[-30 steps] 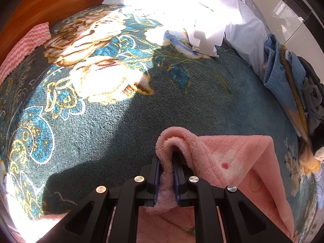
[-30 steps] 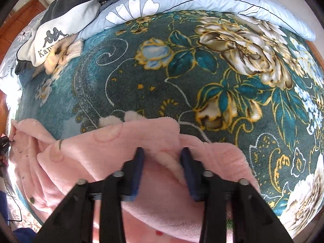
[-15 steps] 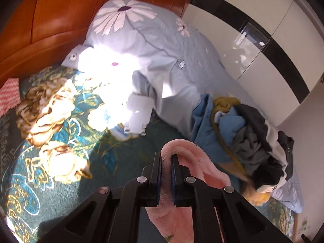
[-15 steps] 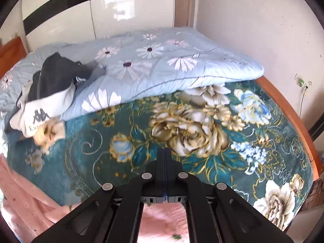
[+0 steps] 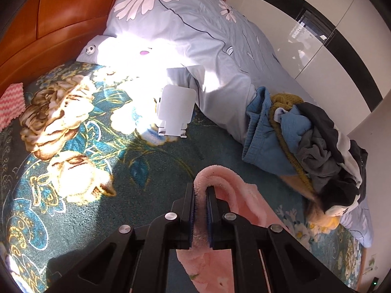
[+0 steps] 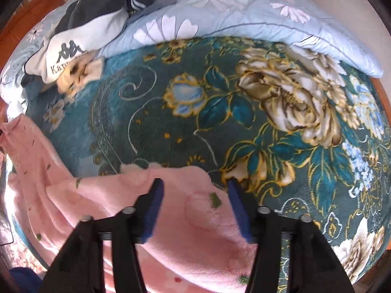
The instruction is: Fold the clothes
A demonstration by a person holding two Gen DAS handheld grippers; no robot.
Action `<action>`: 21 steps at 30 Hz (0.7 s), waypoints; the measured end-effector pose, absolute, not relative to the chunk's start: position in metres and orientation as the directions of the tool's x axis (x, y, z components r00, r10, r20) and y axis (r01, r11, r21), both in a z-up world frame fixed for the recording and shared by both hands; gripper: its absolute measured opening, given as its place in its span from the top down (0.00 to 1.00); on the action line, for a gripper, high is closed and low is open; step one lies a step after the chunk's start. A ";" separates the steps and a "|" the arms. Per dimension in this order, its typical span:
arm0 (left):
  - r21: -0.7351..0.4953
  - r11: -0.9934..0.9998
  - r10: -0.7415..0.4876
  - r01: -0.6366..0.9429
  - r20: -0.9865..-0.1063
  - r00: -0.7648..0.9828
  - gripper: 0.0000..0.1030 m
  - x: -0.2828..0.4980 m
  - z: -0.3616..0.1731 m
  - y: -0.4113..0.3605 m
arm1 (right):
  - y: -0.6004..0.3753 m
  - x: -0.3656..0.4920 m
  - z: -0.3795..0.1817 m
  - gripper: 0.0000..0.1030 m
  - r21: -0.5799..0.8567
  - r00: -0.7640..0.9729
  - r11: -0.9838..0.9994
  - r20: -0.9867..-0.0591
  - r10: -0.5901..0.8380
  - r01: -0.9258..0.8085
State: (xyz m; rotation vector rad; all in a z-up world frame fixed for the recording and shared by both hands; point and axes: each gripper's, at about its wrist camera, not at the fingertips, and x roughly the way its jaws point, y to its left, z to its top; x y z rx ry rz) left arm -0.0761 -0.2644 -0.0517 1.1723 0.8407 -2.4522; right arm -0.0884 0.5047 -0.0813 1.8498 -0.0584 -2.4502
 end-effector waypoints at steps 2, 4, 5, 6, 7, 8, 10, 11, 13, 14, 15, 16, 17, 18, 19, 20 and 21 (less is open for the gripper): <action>-0.378 -0.778 -0.013 0.502 -0.789 -0.614 0.91 -0.072 -0.056 -0.268 | 0.503 -0.090 -0.097 0.41 0.061 -0.223 -0.997 -0.972 -0.072 0.055; -0.377 -0.772 -0.012 0.512 -0.797 -0.604 0.91 -0.070 -0.059 -0.271 | 0.503 -0.092 -0.109 0.41 0.037 -0.195 -0.998 -0.980 -0.048 0.058; -0.377 -0.770 -0.010 0.515 -0.800 -0.600 0.91 -0.070 -0.061 -0.271 | 0.502 -0.092 -0.114 0.41 0.031 -0.187 -0.998 -0.981 -0.042 0.059; -0.375 -0.770 -0.010 0.516 -0.802 -0.597 0.91 -0.070 -0.061 -0.271 | 0.502 -0.093 -0.116 0.41 0.036 -0.186 -0.998 -0.981 -0.046 0.058; -0.373 -0.771 -0.010 0.517 -0.804 -0.595 0.91 -0.070 -0.062 -0.270 | 0.501 -0.093 -0.118 0.41 0.041 -0.181 -0.998 -0.982 -0.050 0.054; -0.371 -0.771 -0.009 0.517 -0.806 -0.592 0.91 -0.069 -0.063 -0.270 | 0.500 -0.093 -0.120 0.41 0.046 -0.173 -0.998 -0.983 -0.055 0.053; -0.372 -0.772 -0.007 0.516 -0.807 -0.591 0.91 -0.070 -0.064 -0.269 | 0.495 -0.093 -0.123 0.41 0.039 -0.148 -0.997 -0.988 -0.048 0.062; -0.372 -0.772 -0.005 0.515 -0.807 -0.591 0.91 -0.071 -0.064 -0.269 | 0.492 -0.093 -0.124 0.42 0.025 -0.137 -0.997 -0.990 -0.035 0.070; -0.372 -0.774 -0.001 0.512 -0.808 -0.589 0.91 -0.073 -0.064 -0.268 | 0.485 -0.090 -0.127 0.56 0.004 -0.118 -0.997 -0.993 -0.014 0.078; -0.373 -0.775 0.002 0.510 -0.809 -0.588 0.91 -0.073 -0.065 -0.267 | 0.483 -0.088 -0.128 0.67 -0.002 -0.109 -0.997 -0.994 -0.007 0.078; -0.373 -0.776 0.004 0.508 -0.809 -0.587 0.91 -0.074 -0.065 -0.267 | 0.480 -0.086 -0.129 0.72 -0.007 -0.106 -0.997 -0.994 -0.001 0.074; -0.375 -0.776 0.006 0.508 -0.809 -0.588 0.91 -0.073 -0.065 -0.267 | 0.478 -0.084 -0.129 0.81 -0.013 -0.104 -0.998 -0.995 0.005 0.069; -0.377 -0.775 0.008 0.507 -0.808 -0.589 0.91 -0.073 -0.066 -0.267 | 0.476 -0.081 -0.130 0.88 -0.018 -0.101 -0.998 -0.995 0.011 0.065; -0.379 -0.774 0.009 0.507 -0.808 -0.590 0.91 -0.073 -0.066 -0.267 | 0.474 -0.079 -0.129 0.89 -0.032 -0.106 -0.997 -0.994 0.025 0.065; -0.381 -0.774 0.011 0.506 -0.807 -0.590 0.91 -0.072 -0.066 -0.268 | 0.471 -0.076 -0.127 0.91 -0.048 -0.113 -0.997 -0.993 0.040 0.066; -0.384 -0.772 0.011 0.506 -0.804 -0.594 0.91 -0.071 -0.065 -0.268 | 0.470 -0.074 -0.124 0.92 -0.063 -0.125 -0.996 -0.991 0.054 0.065; -0.391 -0.770 0.013 0.504 -0.799 -0.601 0.91 -0.071 -0.064 -0.268 | 0.468 -0.072 -0.120 0.93 -0.078 -0.137 -0.995 -0.988 0.068 0.065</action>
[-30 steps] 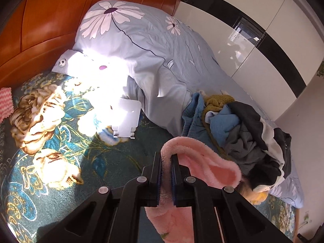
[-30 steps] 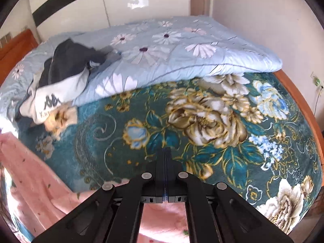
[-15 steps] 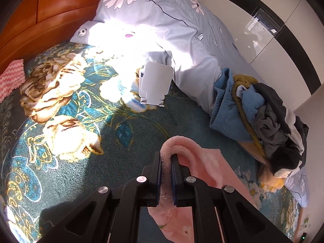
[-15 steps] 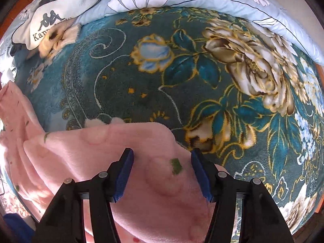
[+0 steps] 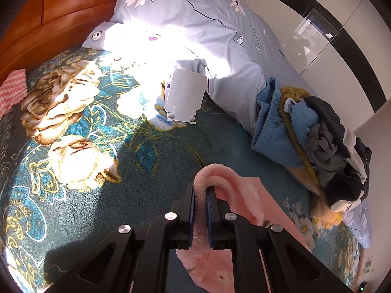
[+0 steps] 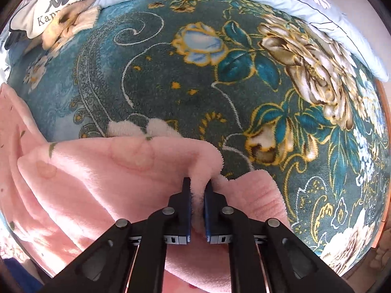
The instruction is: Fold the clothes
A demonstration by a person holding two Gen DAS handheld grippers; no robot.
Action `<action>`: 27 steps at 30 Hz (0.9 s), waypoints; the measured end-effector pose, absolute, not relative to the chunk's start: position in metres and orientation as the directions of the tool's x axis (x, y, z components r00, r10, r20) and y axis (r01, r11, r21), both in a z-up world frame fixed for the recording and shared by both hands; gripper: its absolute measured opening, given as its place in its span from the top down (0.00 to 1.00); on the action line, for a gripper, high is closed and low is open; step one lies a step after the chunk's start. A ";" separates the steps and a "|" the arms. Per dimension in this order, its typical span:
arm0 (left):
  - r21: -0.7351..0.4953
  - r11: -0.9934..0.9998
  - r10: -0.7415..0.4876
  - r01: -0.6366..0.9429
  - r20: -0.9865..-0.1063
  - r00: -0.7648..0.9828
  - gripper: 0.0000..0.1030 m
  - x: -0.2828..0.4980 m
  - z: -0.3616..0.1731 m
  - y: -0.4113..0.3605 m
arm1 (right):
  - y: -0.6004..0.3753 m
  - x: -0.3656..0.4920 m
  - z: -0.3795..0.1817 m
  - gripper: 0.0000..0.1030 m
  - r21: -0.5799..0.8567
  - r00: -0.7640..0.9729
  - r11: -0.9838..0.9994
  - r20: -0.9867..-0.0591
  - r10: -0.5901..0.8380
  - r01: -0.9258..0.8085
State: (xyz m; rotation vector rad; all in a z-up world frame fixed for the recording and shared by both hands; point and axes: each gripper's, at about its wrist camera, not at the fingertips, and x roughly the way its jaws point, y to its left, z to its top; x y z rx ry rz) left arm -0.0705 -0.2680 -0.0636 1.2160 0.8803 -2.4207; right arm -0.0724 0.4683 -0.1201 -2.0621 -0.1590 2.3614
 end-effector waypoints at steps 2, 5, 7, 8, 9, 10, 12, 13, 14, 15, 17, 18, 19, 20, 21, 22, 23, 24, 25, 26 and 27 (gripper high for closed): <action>-0.418 -0.763 0.024 0.493 -0.780 -0.625 0.91 -0.070 -0.057 -0.269 | 0.472 -0.072 -0.105 0.93 -0.102 -0.185 -0.994 -0.978 0.093 0.041; -0.448 -0.773 0.032 0.450 -0.736 -0.677 0.92 -0.073 -0.036 -0.267 | 0.482 -0.078 -0.066 0.94 -0.125 -0.290 -0.992 -0.949 0.123 -0.012; -0.466 -0.777 0.023 0.423 -0.693 -0.720 0.92 -0.076 -0.015 -0.267 | 0.492 -0.084 -0.035 0.94 -0.147 -0.365 -0.987 -0.917 0.158 -0.057; -0.486 -0.774 0.018 0.407 -0.659 -0.752 0.92 -0.076 -0.002 -0.269 | 0.494 -0.091 -0.020 0.95 -0.148 -0.403 -0.986 -0.900 0.165 -0.074; -0.506 -0.770 0.013 0.389 -0.622 -0.783 0.92 -0.076 0.012 -0.272 | 0.496 -0.097 -0.005 0.95 -0.147 -0.440 -0.985 -0.881 0.172 -0.091; -0.521 -0.768 0.007 0.374 -0.590 -0.808 0.92 -0.077 0.025 -0.276 | 0.498 -0.101 0.007 0.95 -0.169 -0.473 -0.980 -0.858 0.200 -0.108; -0.526 -0.768 -0.014 0.366 -0.556 -0.831 0.92 -0.080 0.038 -0.282 | 0.503 -0.108 0.026 0.96 -0.214 -0.531 -0.963 -0.804 0.267 -0.160; -0.523 -0.769 -0.028 0.368 -0.548 -0.836 0.92 -0.082 0.042 -0.286 | 0.509 -0.110 0.028 0.96 -0.199 -0.541 -0.960 -0.795 0.276 -0.197; -0.515 -0.769 -0.023 0.378 -0.569 -0.822 0.92 -0.089 0.035 -0.288 | 0.517 -0.113 0.030 0.96 -0.181 -0.549 -0.955 -0.786 0.284 -0.234; -0.507 -0.770 -0.018 0.389 -0.591 -0.806 0.92 -0.095 0.028 -0.290 | 0.521 -0.117 0.021 0.96 -0.160 -0.536 -0.956 -0.799 0.271 -0.246; -0.483 -0.754 -0.009 0.445 -0.670 -0.742 0.92 -0.107 -0.004 -0.294 | 0.524 -0.125 -0.001 0.96 -0.134 -0.495 -0.958 -0.833 0.247 -0.252; -0.468 -0.743 -0.008 0.478 -0.708 -0.706 0.92 -0.113 -0.023 -0.296 | 0.523 -0.129 -0.015 0.96 -0.132 -0.467 -0.960 -0.852 0.237 -0.247; -0.475 -0.719 0.002 0.507 -0.732 -0.682 0.92 -0.114 -0.041 -0.298 | 0.522 -0.129 -0.027 0.96 -0.126 -0.446 -0.963 -0.867 0.224 -0.239; -0.480 -0.693 0.013 0.537 -0.754 -0.657 0.92 -0.114 -0.060 -0.301 | 0.520 -0.129 -0.038 0.96 -0.119 -0.424 -0.965 -0.881 0.210 -0.232; -0.508 -0.660 0.038 0.554 -0.759 -0.650 0.92 -0.112 -0.075 -0.302 | 0.516 -0.127 -0.049 0.96 -0.116 -0.411 -0.968 -0.889 0.202 -0.224; -0.534 -0.625 0.063 0.570 -0.762 -0.645 0.92 -0.110 -0.090 -0.304 | 0.513 -0.125 -0.057 0.95 -0.114 -0.406 -0.969 -0.893 0.197 -0.220; -0.553 -0.593 0.078 0.586 -0.764 -0.641 0.92 -0.107 -0.101 -0.306 | 0.513 -0.125 -0.059 0.95 -0.117 -0.404 -0.968 -0.893 0.201 -0.223; -0.555 -0.570 0.077 0.606 -0.770 -0.633 0.92 -0.104 -0.109 -0.308 | 0.513 -0.126 -0.060 0.95 -0.120 -0.402 -0.967 -0.893 0.205 -0.226; -0.555 -0.559 0.074 0.616 -0.773 -0.630 0.92 -0.102 -0.113 -0.310 | 0.513 -0.126 -0.061 0.95 -0.123 -0.400 -0.966 -0.892 0.209 -0.229; -0.556 -0.554 0.068 0.620 -0.772 -0.632 0.92 -0.100 -0.114 -0.311 | 0.513 -0.127 -0.062 0.95 -0.126 -0.398 -0.964 -0.892 0.213 -0.233; -0.562 -0.552 0.067 0.616 -0.767 -0.639 0.92 -0.099 -0.112 -0.313 | 0.517 -0.127 -0.059 0.95 -0.104 -0.408 -0.962 -0.890 0.204 -0.254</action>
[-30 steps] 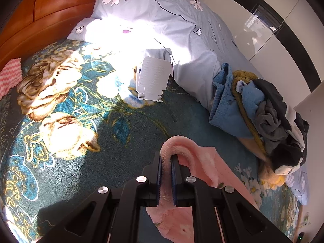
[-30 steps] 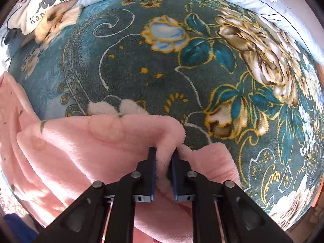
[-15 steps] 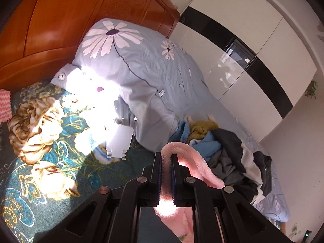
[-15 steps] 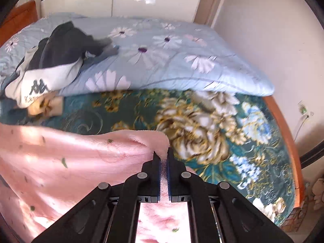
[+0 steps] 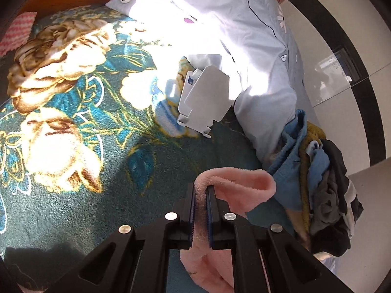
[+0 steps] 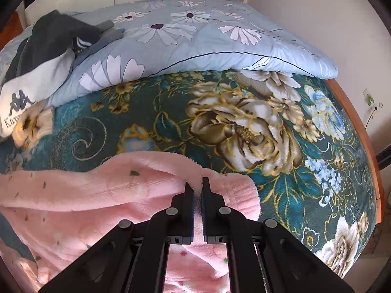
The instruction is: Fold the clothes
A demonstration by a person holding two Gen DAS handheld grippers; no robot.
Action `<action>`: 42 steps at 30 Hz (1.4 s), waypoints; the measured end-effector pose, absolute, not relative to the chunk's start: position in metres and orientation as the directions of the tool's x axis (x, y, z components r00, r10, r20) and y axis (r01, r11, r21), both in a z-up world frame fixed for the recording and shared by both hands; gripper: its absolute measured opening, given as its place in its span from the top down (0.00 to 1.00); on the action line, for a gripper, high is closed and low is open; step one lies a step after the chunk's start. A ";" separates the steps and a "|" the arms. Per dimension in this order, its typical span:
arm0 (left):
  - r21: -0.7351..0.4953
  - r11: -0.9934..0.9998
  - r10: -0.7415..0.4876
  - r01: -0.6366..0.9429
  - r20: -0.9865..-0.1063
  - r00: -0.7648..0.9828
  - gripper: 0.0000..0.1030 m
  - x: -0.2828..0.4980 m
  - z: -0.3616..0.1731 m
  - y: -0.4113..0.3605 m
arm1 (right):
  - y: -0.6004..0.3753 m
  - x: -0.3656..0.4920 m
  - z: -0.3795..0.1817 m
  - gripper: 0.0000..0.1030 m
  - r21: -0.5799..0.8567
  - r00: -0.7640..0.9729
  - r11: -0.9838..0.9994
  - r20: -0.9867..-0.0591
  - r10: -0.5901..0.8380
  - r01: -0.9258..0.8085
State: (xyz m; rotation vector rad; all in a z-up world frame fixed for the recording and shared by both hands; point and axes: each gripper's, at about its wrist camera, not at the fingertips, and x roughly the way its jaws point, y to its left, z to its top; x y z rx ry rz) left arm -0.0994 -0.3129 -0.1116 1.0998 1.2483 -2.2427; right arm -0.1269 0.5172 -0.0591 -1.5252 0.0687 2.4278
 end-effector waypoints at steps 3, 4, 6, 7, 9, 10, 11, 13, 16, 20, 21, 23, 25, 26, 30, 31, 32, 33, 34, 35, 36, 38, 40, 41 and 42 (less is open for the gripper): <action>-0.571 -0.557 0.047 0.603 -0.746 -0.664 0.92 -0.100 -0.098 -0.316 | 0.528 -0.126 -0.051 0.95 -0.035 -0.439 -0.950 -0.881 0.176 -0.310; -0.573 -0.561 0.039 0.598 -0.740 -0.672 0.92 -0.102 -0.093 -0.318 | 0.530 -0.126 -0.051 0.95 -0.021 -0.442 -0.947 -0.881 0.170 -0.321; -0.564 -0.569 0.024 0.598 -0.739 -0.673 0.92 -0.105 -0.084 -0.322 | 0.527 -0.126 -0.055 0.95 -0.014 -0.427 -0.952 -0.892 0.151 -0.306; -0.564 -0.570 0.038 0.597 -0.744 -0.667 0.92 -0.105 -0.084 -0.325 | 0.525 -0.126 -0.057 0.95 -0.016 -0.419 -0.955 -0.896 0.146 -0.297; -0.559 -0.572 0.065 0.599 -0.760 -0.647 0.91 -0.104 -0.084 -0.328 | 0.521 -0.120 -0.056 0.95 -0.021 -0.422 -0.960 -0.895 0.141 -0.278; -0.553 -0.574 0.076 0.603 -0.770 -0.633 0.91 -0.103 -0.086 -0.329 | 0.520 -0.117 -0.054 0.93 -0.019 -0.424 -0.961 -0.895 0.138 -0.275; -0.542 -0.582 0.079 0.606 -0.779 -0.622 0.91 -0.101 -0.087 -0.329 | 0.521 -0.113 -0.050 0.90 -0.008 -0.428 -0.961 -0.894 0.130 -0.276; -0.522 -0.608 0.088 0.598 -0.793 -0.603 0.90 -0.093 -0.089 -0.327 | 0.523 -0.097 -0.036 0.81 0.026 -0.462 -0.959 -0.880 0.111 -0.281; -0.505 -0.644 0.113 0.575 -0.806 -0.581 0.70 -0.074 -0.090 -0.323 | 0.531 -0.065 -0.014 0.58 0.091 -0.517 -0.951 -0.852 0.080 -0.297; -0.489 -0.683 0.122 0.543 -0.809 -0.575 0.46 -0.033 -0.092 -0.318 | 0.541 0.008 -0.006 0.48 0.174 -0.567 -0.922 -0.822 0.058 -0.347; -0.473 -0.691 0.112 0.547 -0.817 -0.566 0.45 -0.022 -0.093 -0.318 | 0.547 0.031 -0.011 0.44 0.199 -0.571 -0.901 -0.818 0.065 -0.386; -0.437 -0.703 0.084 0.562 -0.835 -0.544 0.44 0.000 -0.098 -0.317 | 0.559 0.079 -0.027 0.43 0.261 -0.574 -0.842 -0.816 0.068 -0.472; -0.410 -0.691 0.054 0.596 -0.850 -0.523 0.44 0.022 -0.105 -0.319 | 0.575 0.117 -0.055 0.43 0.339 -0.557 -0.747 -0.829 0.050 -0.571; -0.408 -0.673 0.046 0.617 -0.855 -0.516 0.44 0.033 -0.110 -0.322 | 0.584 0.136 -0.069 0.43 0.374 -0.550 -0.693 -0.835 0.039 -0.617; -0.443 -0.595 0.067 0.670 -0.859 -0.508 0.44 0.067 -0.128 -0.330 | 0.596 0.176 -0.109 0.43 0.592 -0.641 -0.470 -0.764 -0.072 -0.654; -0.449 -0.579 0.075 0.680 -0.860 -0.504 0.44 0.074 -0.132 -0.331 | 0.596 0.176 -0.113 0.43 0.626 -0.661 -0.435 -0.745 -0.088 -0.648; -0.446 -0.575 0.075 0.686 -0.864 -0.498 0.44 0.079 -0.134 -0.331 | 0.596 0.175 -0.117 0.43 0.657 -0.681 -0.399 -0.725 -0.102 -0.640; -0.442 -0.572 0.075 0.691 -0.867 -0.493 0.44 0.085 -0.136 -0.331 | 0.594 0.170 -0.118 0.43 0.665 -0.684 -0.392 -0.721 -0.113 -0.636; -0.439 -0.568 0.072 0.696 -0.869 -0.490 0.44 0.089 -0.137 -0.331 | 0.592 0.165 -0.120 0.43 0.672 -0.686 -0.386 -0.717 -0.124 -0.632; -0.439 -0.563 0.072 0.700 -0.870 -0.488 0.44 0.095 -0.137 -0.331 | 0.590 0.160 -0.120 0.43 0.661 -0.677 -0.392 -0.726 -0.121 -0.639; -0.440 -0.558 0.072 0.704 -0.871 -0.486 0.44 0.100 -0.138 -0.331 | 0.589 0.155 -0.120 0.43 0.646 -0.663 -0.396 -0.740 -0.116 -0.652; -0.443 -0.551 0.071 0.707 -0.869 -0.489 0.44 0.111 -0.138 -0.334 | 0.587 0.152 -0.122 0.44 0.632 -0.648 -0.387 -0.754 -0.108 -0.671; -0.441 -0.542 0.064 0.715 -0.870 -0.488 0.44 0.122 -0.138 -0.338 | 0.588 0.151 -0.123 0.65 0.623 -0.637 -0.371 -0.764 -0.102 -0.688; -0.441 -0.536 0.062 0.720 -0.871 -0.487 0.44 0.127 -0.138 -0.341 | 0.589 0.151 -0.123 0.85 0.617 -0.629 -0.370 -0.770 -0.102 -0.695; -0.441 -0.529 0.061 0.725 -0.872 -0.486 0.44 0.132 -0.138 -0.344 | 0.589 0.151 -0.122 0.90 0.611 -0.624 -0.373 -0.775 -0.101 -0.698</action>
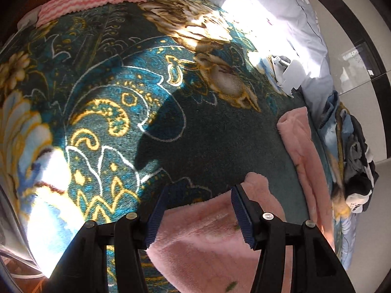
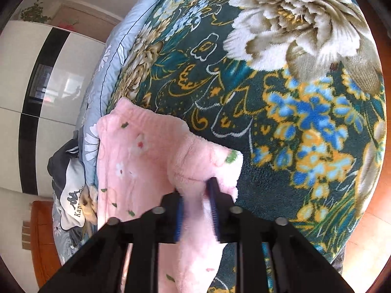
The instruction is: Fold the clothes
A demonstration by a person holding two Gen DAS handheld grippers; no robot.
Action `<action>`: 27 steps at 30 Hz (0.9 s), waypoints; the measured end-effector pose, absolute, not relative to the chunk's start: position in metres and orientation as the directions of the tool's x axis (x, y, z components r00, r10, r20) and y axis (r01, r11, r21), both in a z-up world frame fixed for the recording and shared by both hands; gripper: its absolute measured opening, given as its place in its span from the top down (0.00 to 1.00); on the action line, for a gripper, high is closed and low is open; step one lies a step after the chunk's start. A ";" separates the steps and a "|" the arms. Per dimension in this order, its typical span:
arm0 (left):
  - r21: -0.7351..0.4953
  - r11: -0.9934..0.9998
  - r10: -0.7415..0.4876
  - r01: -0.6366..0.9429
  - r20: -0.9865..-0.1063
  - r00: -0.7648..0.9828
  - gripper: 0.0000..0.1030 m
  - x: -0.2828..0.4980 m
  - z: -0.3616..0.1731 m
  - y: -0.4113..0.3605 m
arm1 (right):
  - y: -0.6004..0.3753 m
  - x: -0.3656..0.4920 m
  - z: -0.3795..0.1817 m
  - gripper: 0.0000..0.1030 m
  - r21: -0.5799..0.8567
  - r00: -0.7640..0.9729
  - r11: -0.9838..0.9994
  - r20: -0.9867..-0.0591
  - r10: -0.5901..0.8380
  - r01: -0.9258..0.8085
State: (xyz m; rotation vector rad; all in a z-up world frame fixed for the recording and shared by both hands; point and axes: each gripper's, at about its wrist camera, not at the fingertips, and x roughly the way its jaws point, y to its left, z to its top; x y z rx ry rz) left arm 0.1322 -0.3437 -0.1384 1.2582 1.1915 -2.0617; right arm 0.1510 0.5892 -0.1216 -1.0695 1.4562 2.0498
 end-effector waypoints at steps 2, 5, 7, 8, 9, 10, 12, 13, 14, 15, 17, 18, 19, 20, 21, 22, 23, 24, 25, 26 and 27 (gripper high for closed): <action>-0.441 -0.516 0.057 0.734 -0.873 -0.484 0.44 0.142 -0.140 -0.350 | 0.592 0.155 -0.114 0.94 0.585 -0.614 -0.394 -0.786 -0.063 -0.709; -0.470 -0.507 0.087 0.722 -0.862 -0.500 0.44 0.153 -0.143 -0.354 | 0.603 0.169 -0.099 0.95 0.564 -0.619 -0.391 -0.786 0.016 -0.727; -0.493 -0.508 0.112 0.707 -0.851 -0.513 0.44 0.159 -0.145 -0.354 | 0.611 0.174 -0.100 0.95 0.570 -0.617 -0.368 -0.787 0.013 -0.735; -0.496 -0.513 0.117 0.701 -0.849 -0.516 0.44 0.161 -0.145 -0.353 | 0.611 0.176 -0.102 0.95 0.562 -0.607 -0.368 -0.795 0.010 -0.741; -0.499 -0.518 0.121 0.695 -0.847 -0.518 0.44 0.163 -0.144 -0.353 | 0.612 0.177 -0.105 0.95 0.553 -0.597 -0.368 -0.802 0.007 -0.747; -0.502 -0.523 0.126 0.688 -0.845 -0.520 0.44 0.165 -0.143 -0.353 | 0.611 0.177 -0.108 0.95 0.554 -0.594 -0.364 -0.804 -0.003 -0.748; -0.541 -0.520 0.145 0.661 -0.818 -0.556 0.44 0.166 -0.140 -0.356 | 0.611 0.179 -0.115 0.95 0.559 -0.591 -0.351 -0.807 -0.020 -0.751; -0.547 -0.520 0.158 0.656 -0.816 -0.556 0.43 0.164 -0.140 -0.357 | 0.611 0.180 -0.119 0.95 0.562 -0.590 -0.341 -0.807 -0.026 -0.754; -0.540 -0.523 0.178 0.660 -0.826 -0.535 0.41 0.160 -0.143 -0.357 | 0.611 0.181 -0.121 0.95 0.572 -0.597 -0.329 -0.802 -0.031 -0.751; -0.525 -0.530 0.193 0.666 -0.839 -0.508 0.40 0.159 -0.146 -0.356 | 0.610 0.182 -0.122 0.95 0.583 -0.605 -0.317 -0.796 -0.036 -0.748; -0.505 -0.546 0.199 0.668 -0.854 -0.481 0.40 0.159 -0.147 -0.352 | 0.610 0.185 -0.125 0.94 0.604 -0.620 -0.292 -0.783 -0.046 -0.741; -0.499 -0.556 0.189 0.664 -0.854 -0.484 0.40 0.162 -0.145 -0.349 | 0.610 0.186 -0.124 0.94 0.604 -0.621 -0.297 -0.783 -0.046 -0.740; -0.496 -0.554 0.184 0.669 -0.856 -0.483 0.40 0.166 -0.145 -0.348 | 0.609 0.186 -0.123 0.94 0.601 -0.619 -0.308 -0.784 -0.047 -0.738; -0.492 -0.551 0.178 0.674 -0.858 -0.481 0.40 0.171 -0.144 -0.347 | 0.609 0.185 -0.122 0.94 0.597 -0.616 -0.319 -0.786 -0.048 -0.736; -0.488 -0.548 0.172 0.679 -0.861 -0.479 0.40 0.175 -0.143 -0.346 | 0.609 0.184 -0.121 0.94 0.593 -0.614 -0.327 -0.788 -0.050 -0.736; -0.484 -0.545 0.167 0.685 -0.863 -0.478 0.40 0.179 -0.143 -0.345 | 0.608 0.183 -0.120 0.94 0.590 -0.611 -0.334 -0.790 -0.052 -0.735; -0.499 -0.532 0.175 0.684 -0.855 -0.489 0.40 0.184 -0.144 -0.344 | 0.608 0.181 -0.120 0.94 0.586 -0.608 -0.342 -0.793 -0.052 -0.735; -0.519 -0.515 0.186 0.682 -0.844 -0.503 0.40 0.187 -0.146 -0.343 | 0.607 0.180 -0.119 0.93 0.581 -0.604 -0.350 -0.795 -0.052 -0.735; -0.539 -0.498 0.197 0.679 -0.833 -0.517 0.40 0.191 -0.148 -0.343 | 0.607 0.179 -0.119 0.93 0.578 -0.602 -0.354 -0.797 -0.052 -0.735; -0.546 -0.489 0.193 0.680 -0.828 -0.526 0.40 0.193 -0.150 -0.341 | 0.606 0.178 -0.119 0.93 0.575 -0.599 -0.358 -0.799 -0.052 -0.736; -0.546 -0.489 0.180 0.681 -0.827 -0.533 0.42 0.193 -0.150 -0.339 | 0.606 0.177 -0.119 0.93 0.573 -0.598 -0.359 -0.800 -0.049 -0.737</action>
